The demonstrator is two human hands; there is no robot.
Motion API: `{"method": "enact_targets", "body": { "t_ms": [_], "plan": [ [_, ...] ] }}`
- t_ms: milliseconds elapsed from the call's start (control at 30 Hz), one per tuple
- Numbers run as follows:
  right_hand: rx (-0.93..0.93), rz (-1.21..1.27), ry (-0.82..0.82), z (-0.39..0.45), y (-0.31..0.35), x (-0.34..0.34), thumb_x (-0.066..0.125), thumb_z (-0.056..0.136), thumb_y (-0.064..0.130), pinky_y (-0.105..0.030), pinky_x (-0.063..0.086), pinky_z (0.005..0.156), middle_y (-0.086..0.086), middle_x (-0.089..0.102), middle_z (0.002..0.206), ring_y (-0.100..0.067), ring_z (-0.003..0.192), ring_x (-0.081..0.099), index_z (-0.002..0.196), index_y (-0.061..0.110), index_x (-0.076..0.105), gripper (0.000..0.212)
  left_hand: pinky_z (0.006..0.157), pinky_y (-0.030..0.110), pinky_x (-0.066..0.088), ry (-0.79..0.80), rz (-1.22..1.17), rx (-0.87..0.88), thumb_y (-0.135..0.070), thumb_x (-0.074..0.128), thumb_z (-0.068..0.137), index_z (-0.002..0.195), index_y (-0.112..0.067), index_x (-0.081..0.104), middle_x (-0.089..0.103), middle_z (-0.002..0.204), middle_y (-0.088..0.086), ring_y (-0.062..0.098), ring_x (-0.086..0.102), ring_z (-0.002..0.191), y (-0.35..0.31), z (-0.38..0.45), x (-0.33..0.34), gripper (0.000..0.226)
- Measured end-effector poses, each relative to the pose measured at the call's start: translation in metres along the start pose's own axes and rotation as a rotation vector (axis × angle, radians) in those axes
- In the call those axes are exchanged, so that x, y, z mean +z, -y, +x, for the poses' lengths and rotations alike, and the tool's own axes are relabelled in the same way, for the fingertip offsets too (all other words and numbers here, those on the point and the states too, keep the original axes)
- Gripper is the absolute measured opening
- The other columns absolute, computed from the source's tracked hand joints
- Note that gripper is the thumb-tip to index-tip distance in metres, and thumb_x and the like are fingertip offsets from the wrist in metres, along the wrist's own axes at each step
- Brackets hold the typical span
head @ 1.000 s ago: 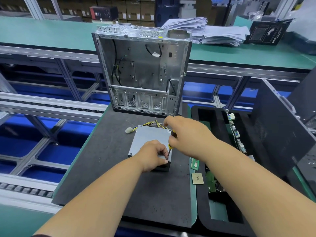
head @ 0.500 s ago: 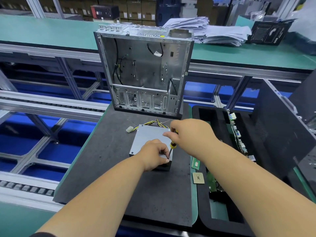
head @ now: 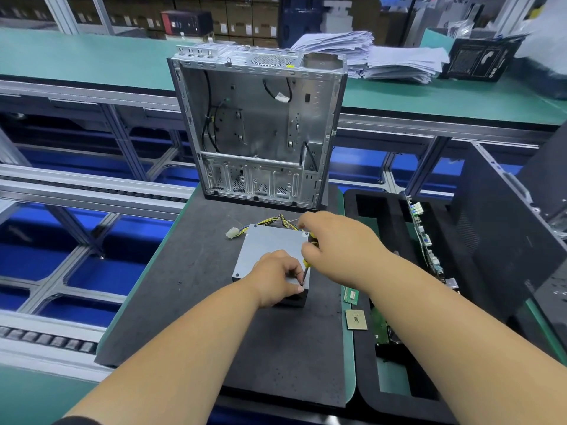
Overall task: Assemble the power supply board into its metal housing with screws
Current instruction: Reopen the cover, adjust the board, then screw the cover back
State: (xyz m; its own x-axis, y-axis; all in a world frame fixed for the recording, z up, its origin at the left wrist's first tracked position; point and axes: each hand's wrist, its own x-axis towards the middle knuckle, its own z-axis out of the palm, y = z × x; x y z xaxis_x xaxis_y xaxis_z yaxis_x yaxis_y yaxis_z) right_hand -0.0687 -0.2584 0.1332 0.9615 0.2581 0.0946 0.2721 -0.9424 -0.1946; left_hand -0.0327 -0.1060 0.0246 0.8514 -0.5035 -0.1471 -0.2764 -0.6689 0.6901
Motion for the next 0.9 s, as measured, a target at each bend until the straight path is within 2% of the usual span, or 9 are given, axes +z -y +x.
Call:
{"method": "enact_targets", "body": {
  "t_ms": [67,233,333,433,500,600,700,800,900],
  "plan": [
    [-0.05,0.014,-0.004,0.0001,-0.0002,-0.0017,0.049,0.091,0.031,-0.033,0.046,0.069,0.007,0.06,0.11,-0.021,0.095,0.056,0.126,0.028,0.047,0.035,0.098,0.04,0.043,-0.004,0.002,-0.008,-0.018,0.078,0.078,0.072,-0.036,0.058,0.056,0.104,0.0,0.022,0.049,0.108,0.0,0.0002,0.0005,0.027],
    [0.01,-0.115,0.008,0.0026,-0.0043,0.0017,0.04,0.097,0.056,-0.032,0.05,0.069,0.009,0.068,0.089,-0.018,0.087,0.06,0.106,0.029,0.056,0.032,0.097,0.039,0.043,-0.006,0.018,-0.014,-0.02,0.077,0.079,0.07,-0.036,0.056,0.055,0.102,-0.003,0.019,0.047,0.106,0.0018,0.0003,0.001,0.028],
    [-0.023,-0.014,0.002,0.001,-0.0032,0.0008,0.044,0.094,0.042,-0.031,0.045,0.068,0.01,0.061,0.105,-0.017,0.094,0.057,0.115,0.03,0.055,0.026,0.097,0.039,0.043,-0.012,0.01,-0.003,-0.018,0.077,0.079,0.071,-0.034,0.056,0.056,0.103,-0.001,0.02,0.048,0.106,0.0017,0.0006,0.0007,0.027],
    [-0.066,0.001,-0.007,0.0019,-0.0032,-0.0029,0.05,0.092,0.034,-0.03,0.041,0.067,0.009,0.059,0.112,-0.017,0.097,0.056,0.125,0.033,0.051,0.033,0.097,0.037,0.043,-0.016,0.028,0.001,-0.019,0.078,0.079,0.076,-0.029,0.06,0.055,0.103,-0.001,0.019,0.048,0.106,0.0023,0.0012,0.0009,0.021],
    [-0.032,-0.049,-0.017,0.003,-0.0029,-0.0039,0.049,0.096,0.045,-0.03,0.043,0.065,0.01,0.064,0.104,-0.017,0.09,0.056,0.12,0.033,0.053,0.027,0.098,0.037,0.042,-0.012,0.032,-0.006,-0.021,0.077,0.08,0.077,-0.029,0.061,0.054,0.103,-0.003,0.018,0.046,0.107,0.003,0.0011,0.0011,0.019],
    [0.012,-0.133,0.012,0.0018,-0.0029,-0.0003,0.04,0.097,0.057,-0.03,0.041,0.061,0.009,0.061,0.084,-0.016,0.078,0.053,0.101,0.029,0.057,0.034,0.099,0.038,0.041,-0.003,0.034,-0.011,-0.022,0.076,0.081,0.078,-0.03,0.061,0.054,0.104,-0.003,0.019,0.044,0.108,0.0028,0.0007,0.0014,0.018],
    [-0.003,-0.011,0.024,-0.0016,-0.0005,-0.0012,0.045,0.093,0.041,-0.031,0.043,0.067,0.011,0.058,0.099,-0.016,0.089,0.056,0.114,0.031,0.055,0.025,0.099,0.039,0.042,0.001,0.016,-0.008,-0.02,0.076,0.08,0.077,-0.03,0.06,0.055,0.105,0.0,0.021,0.047,0.108,0.0015,0.0003,0.0006,0.02],
    [-0.032,0.024,0.042,-0.0012,-0.0003,-0.0061,0.051,0.09,0.032,-0.032,0.045,0.069,0.011,0.059,0.112,-0.018,0.097,0.056,0.123,0.033,0.05,0.033,0.099,0.038,0.042,0.007,0.017,-0.012,-0.019,0.077,0.079,0.077,-0.03,0.061,0.053,0.104,-0.002,0.021,0.047,0.109,0.0017,0.0014,-0.0002,0.02],
    [0.025,-0.111,0.017,0.0025,-0.0005,-0.0051,0.048,0.095,0.052,-0.029,0.04,0.06,0.01,0.063,0.088,-0.018,0.086,0.058,0.101,0.031,0.055,0.022,0.099,0.037,0.041,0.012,0.026,-0.016,-0.021,0.077,0.08,0.075,-0.033,0.06,0.05,0.101,-0.006,0.02,0.045,0.109,0.0024,0.0009,-0.0001,0.021]
  ]
}}
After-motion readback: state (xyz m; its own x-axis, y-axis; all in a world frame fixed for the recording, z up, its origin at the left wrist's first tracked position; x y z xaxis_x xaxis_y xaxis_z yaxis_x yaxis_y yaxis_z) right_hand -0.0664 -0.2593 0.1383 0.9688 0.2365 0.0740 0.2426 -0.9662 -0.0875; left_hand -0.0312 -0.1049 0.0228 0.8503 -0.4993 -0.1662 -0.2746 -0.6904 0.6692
